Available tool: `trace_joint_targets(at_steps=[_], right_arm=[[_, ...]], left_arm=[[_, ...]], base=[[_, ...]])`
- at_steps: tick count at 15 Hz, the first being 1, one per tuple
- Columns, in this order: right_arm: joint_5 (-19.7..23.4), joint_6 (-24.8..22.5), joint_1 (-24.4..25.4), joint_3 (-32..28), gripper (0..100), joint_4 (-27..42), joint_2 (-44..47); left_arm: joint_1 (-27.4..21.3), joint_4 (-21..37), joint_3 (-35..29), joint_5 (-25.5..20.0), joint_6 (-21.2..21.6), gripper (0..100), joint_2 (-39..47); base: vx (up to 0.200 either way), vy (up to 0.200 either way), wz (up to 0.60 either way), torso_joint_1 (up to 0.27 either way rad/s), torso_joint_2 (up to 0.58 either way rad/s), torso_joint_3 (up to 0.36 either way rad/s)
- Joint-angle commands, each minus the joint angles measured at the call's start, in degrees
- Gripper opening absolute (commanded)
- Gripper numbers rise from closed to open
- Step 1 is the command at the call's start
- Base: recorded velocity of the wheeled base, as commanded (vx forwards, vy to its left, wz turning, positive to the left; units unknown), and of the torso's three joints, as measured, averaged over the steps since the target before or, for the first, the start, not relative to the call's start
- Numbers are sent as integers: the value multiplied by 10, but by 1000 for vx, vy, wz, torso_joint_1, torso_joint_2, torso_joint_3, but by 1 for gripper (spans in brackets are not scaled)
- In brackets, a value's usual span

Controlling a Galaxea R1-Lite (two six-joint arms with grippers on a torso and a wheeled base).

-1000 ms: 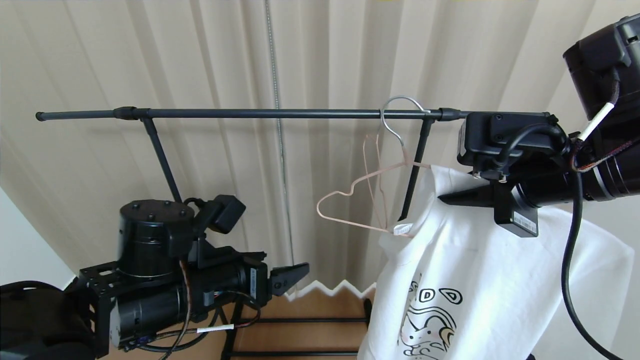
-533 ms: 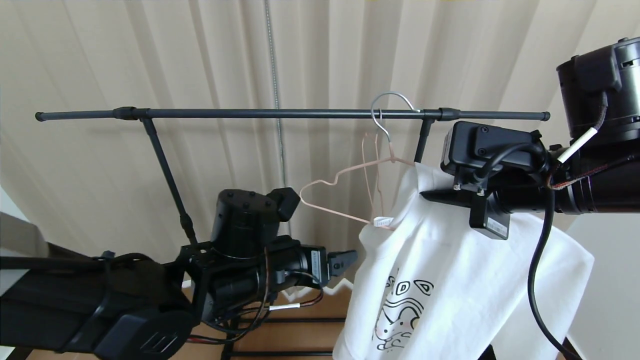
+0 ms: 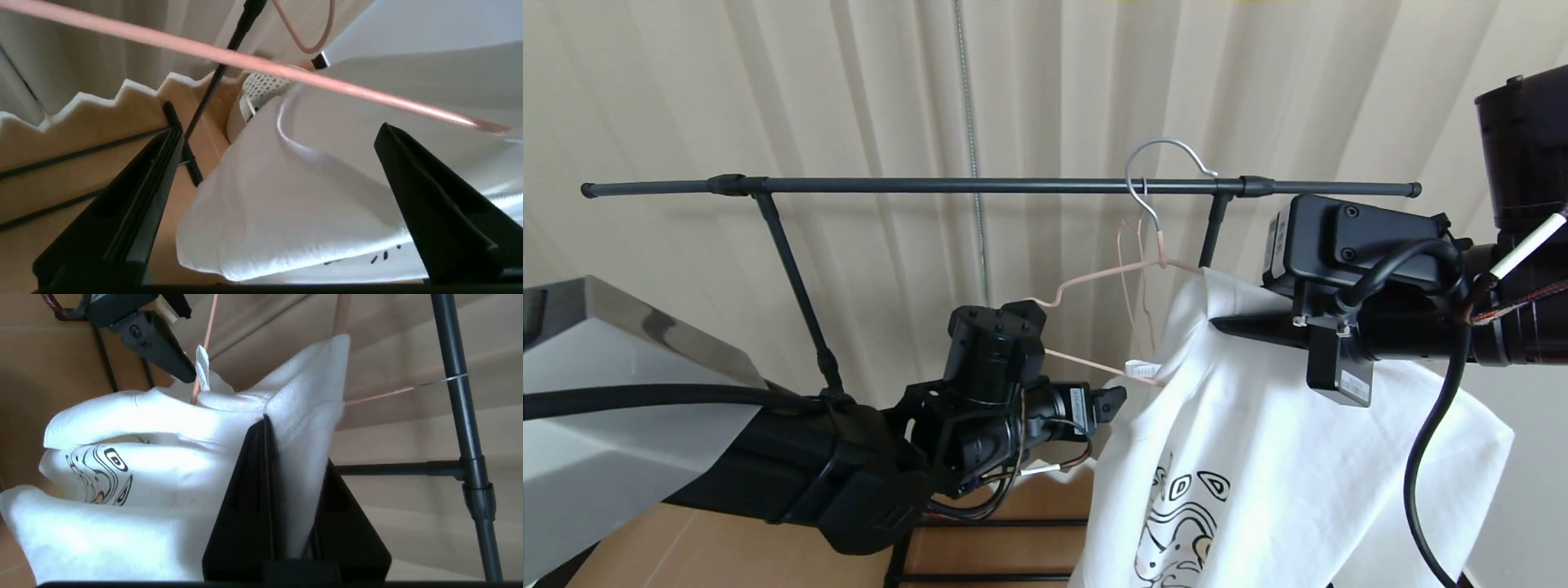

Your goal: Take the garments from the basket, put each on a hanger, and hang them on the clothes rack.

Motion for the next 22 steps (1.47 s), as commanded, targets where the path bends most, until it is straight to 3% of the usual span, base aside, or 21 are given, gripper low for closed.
trace_joint_targets(at_steps=[1,12,13,17,20,22], right_arm=[[0,-1,6,-1,0,0,-9],[-8,5,22,-6,0,-1,-35],[-9,6,22,-5,0,0,-40],[-10,10,14,18,0,0,-62],[-5,33,-22,48,0,-1,-77],[23,53,-54,79,0,-7,-84]], left_arm=[[-5,1,-12,5,0,100,17],[-24,58,-59,30,2,100,49],[-24,60,-60,30,2,0,55],[-30,63,-60,67,3,0,41],[-24,90,-55,77,15,0,-21],[-12,109,-52,78,19,0,-59]], base=[[0,0,0,0,0,0],[0,0,0,0,0,0],[0,0,0,0,0,0],[0,0,0,0,0,0],[0,0,0,0,0,0],[0,0,0,0,0,0]])
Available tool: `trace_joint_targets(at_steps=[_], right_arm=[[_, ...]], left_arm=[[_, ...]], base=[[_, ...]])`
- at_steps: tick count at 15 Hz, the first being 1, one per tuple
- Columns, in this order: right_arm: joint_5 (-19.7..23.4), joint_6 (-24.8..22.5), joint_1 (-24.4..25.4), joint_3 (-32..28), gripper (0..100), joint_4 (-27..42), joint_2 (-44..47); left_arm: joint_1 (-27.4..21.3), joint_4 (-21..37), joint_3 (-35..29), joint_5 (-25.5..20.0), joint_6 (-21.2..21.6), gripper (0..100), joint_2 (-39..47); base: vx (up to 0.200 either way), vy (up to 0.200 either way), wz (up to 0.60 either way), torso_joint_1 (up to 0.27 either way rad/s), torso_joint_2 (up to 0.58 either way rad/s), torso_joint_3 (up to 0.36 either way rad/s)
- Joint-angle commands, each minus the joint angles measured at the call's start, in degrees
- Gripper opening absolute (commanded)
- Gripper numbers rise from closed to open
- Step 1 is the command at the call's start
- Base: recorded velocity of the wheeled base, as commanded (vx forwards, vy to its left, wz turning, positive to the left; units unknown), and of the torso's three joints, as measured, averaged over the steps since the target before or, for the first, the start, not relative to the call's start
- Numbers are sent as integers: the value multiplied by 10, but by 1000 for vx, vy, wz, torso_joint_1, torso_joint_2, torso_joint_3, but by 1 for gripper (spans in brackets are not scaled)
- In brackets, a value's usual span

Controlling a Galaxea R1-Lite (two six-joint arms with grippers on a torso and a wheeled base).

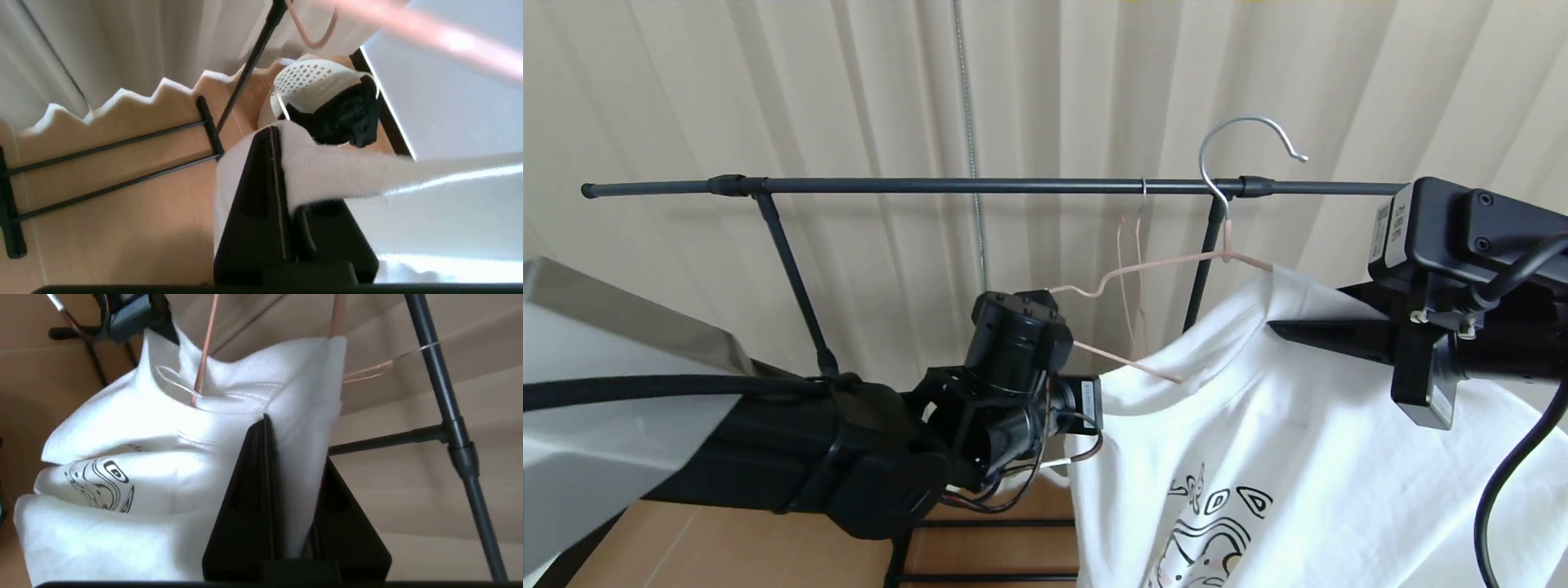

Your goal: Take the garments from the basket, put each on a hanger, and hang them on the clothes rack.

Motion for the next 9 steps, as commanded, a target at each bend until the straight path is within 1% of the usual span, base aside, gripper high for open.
trace_joint_targets(at_steps=[1,3,5,6,7,8,9], right_arm=[[24,18,-24,41,0,-22,-16],[51,57,-37,118,0,-110,-33],[73,78,-48,183,0,-184,-46],[82,89,-54,232,0,-236,-49],[83,99,-54,275,0,-281,-54],[83,106,-54,297,0,-307,-61],[83,127,-54,333,0,-348,-68]], left_arm=[[14,6,5,4,15,0,-50],[27,6,12,20,34,0,-51],[31,5,12,22,35,0,-48],[32,6,11,23,37,0,-47],[36,5,10,23,44,0,-46],[39,5,10,24,48,0,-44],[46,5,10,24,49,0,-37]], base=[[0,0,0,0,0,0],[0,0,0,0,0,0],[0,0,0,0,0,0],[0,0,0,0,0,0],[0,0,0,0,0,0],[0,0,0,0,0,0],[0,0,0,0,0,0]])
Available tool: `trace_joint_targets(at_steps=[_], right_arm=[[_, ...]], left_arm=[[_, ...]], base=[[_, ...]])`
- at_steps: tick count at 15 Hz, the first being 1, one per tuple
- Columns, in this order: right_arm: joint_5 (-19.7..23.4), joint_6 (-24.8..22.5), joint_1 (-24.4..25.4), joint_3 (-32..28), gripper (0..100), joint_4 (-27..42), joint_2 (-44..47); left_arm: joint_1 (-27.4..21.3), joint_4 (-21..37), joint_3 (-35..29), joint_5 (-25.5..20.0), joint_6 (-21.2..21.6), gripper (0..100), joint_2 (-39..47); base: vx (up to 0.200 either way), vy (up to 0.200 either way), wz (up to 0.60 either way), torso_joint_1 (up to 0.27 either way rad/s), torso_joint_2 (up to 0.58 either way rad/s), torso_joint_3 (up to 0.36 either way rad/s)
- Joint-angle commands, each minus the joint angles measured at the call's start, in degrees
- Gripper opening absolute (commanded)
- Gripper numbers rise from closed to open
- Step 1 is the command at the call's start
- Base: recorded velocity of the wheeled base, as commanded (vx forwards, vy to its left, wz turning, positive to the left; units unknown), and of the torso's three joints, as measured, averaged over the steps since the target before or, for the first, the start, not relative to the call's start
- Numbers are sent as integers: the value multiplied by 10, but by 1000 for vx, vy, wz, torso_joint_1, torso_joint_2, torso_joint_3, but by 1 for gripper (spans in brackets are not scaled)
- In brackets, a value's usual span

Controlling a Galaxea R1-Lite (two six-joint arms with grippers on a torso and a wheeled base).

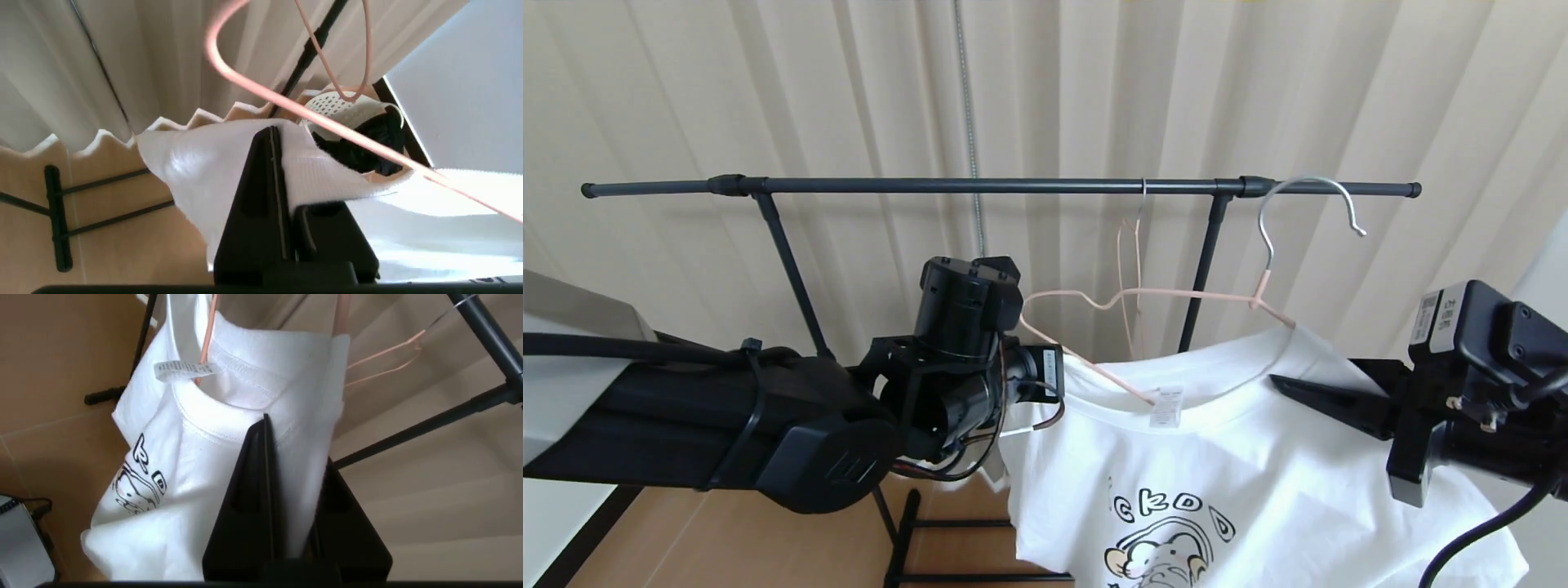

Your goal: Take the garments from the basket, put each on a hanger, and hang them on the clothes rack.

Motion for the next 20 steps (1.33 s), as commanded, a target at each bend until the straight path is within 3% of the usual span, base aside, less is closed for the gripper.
trace_joint_targets(at_steps=[1,8,16,20], right_arm=[[3,25,-3,68,0,-46,-22],[1,22,-7,92,0,-62,-44],[0,-16,-10,108,0,-61,-39],[-17,-16,-15,102,0,-69,17]], left_arm=[[8,-1,-1,0,0,0,9],[37,-2,-26,-1,18,0,38],[66,-2,-70,-1,59,0,35],[43,0,-71,0,104,0,1]], base=[[0,0,0,0,0,0],[0,0,0,0,0,0],[0,0,0,0,0,0],[0,0,0,0,0,0]])
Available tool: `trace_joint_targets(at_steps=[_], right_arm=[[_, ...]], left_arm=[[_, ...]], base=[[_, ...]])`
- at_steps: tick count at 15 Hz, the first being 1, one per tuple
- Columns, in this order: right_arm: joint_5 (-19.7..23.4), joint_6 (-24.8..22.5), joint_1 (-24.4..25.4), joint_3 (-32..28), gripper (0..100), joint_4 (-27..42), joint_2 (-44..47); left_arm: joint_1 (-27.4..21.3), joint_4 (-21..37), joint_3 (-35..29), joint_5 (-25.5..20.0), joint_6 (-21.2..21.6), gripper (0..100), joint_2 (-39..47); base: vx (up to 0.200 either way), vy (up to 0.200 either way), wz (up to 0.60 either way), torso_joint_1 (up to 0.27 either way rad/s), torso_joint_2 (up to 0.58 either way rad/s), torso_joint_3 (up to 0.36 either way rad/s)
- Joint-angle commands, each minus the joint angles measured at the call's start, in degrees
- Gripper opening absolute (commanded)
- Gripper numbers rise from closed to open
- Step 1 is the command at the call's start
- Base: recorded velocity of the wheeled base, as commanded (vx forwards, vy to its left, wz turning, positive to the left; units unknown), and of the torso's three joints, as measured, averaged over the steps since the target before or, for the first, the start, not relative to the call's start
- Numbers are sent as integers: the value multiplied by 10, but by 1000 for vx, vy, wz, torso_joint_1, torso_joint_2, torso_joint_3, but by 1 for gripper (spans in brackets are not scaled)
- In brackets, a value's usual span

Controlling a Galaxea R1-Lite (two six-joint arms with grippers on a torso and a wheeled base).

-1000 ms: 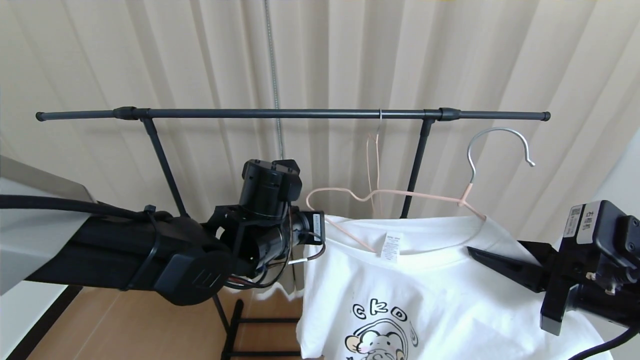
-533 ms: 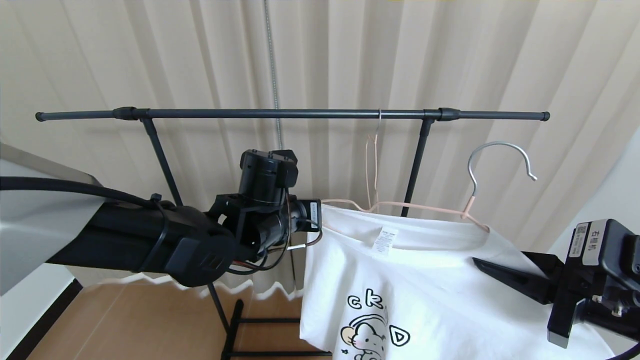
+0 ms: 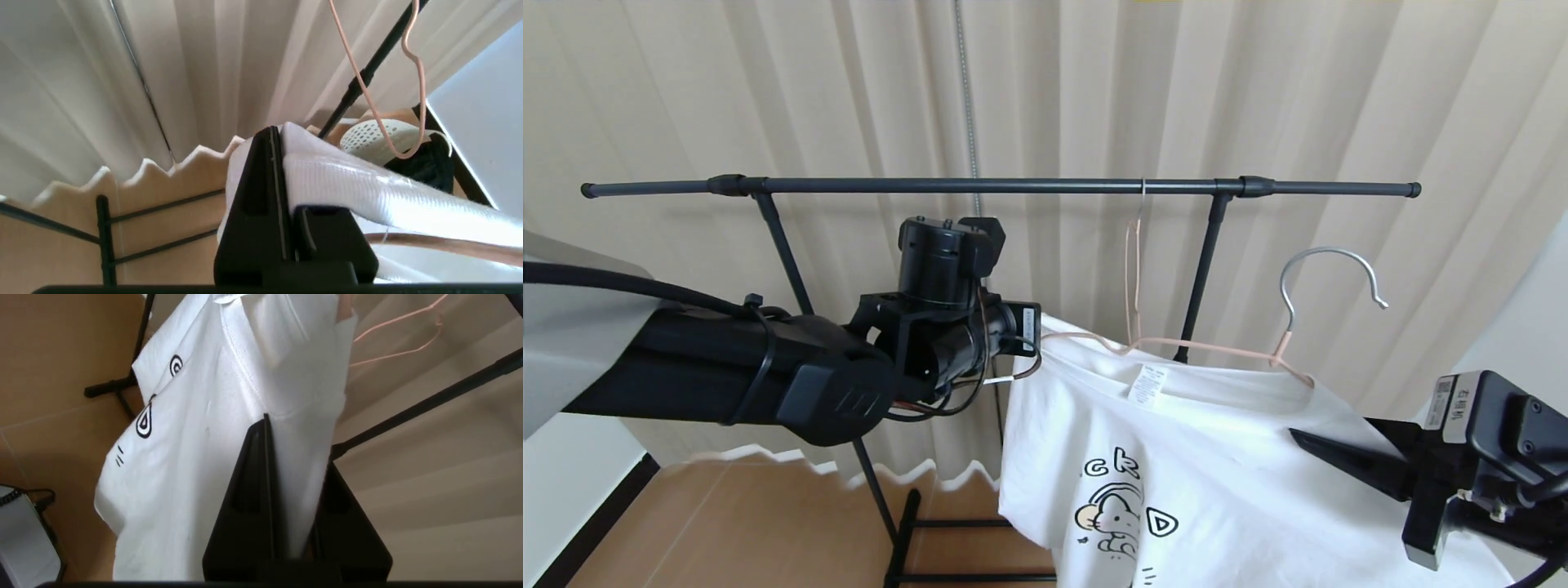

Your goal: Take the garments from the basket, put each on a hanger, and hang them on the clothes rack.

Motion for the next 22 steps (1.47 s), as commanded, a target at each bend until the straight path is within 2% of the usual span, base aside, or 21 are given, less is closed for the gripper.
trace_joint_targets(at_steps=[1,4,6,7,8,10,15,18,19,22], right_arm=[[-17,1,-2,-8,0,-8,53],[-35,6,2,-10,0,-73,94],[-46,33,4,-10,0,-88,98],[-50,41,6,-11,0,-89,97],[-81,60,29,-14,0,-96,97],[-129,62,56,-11,0,-114,112],[-188,62,96,8,0,-186,186],[-206,61,111,24,0,-223,227],[-230,58,113,33,0,-242,246],[-242,50,110,34,0,-250,233]], left_arm=[[-19,1,0,0,13,0,-24],[-45,23,4,43,78,0,-37],[-52,24,3,55,115,0,-37],[-53,24,3,57,120,0,-37],[-58,24,1,70,135,0,-37],[-66,25,-5,72,144,0,-36],[-92,39,-35,88,145,0,-37],[-95,44,-52,88,144,0,-40],[-97,50,-60,91,144,0,-42],[-82,59,-58,149,163,0,-38]], base=[[0,0,0,0,0,0],[0,0,0,0,0,0],[0,0,0,0,0,0],[0,0,0,0,0,0],[0,0,0,0,0,0],[0,0,0,0,0,0],[0,0,0,0,0,0],[0,0,0,0,0,0],[0,0,0,0,0,0],[0,0,0,0,0,0]])
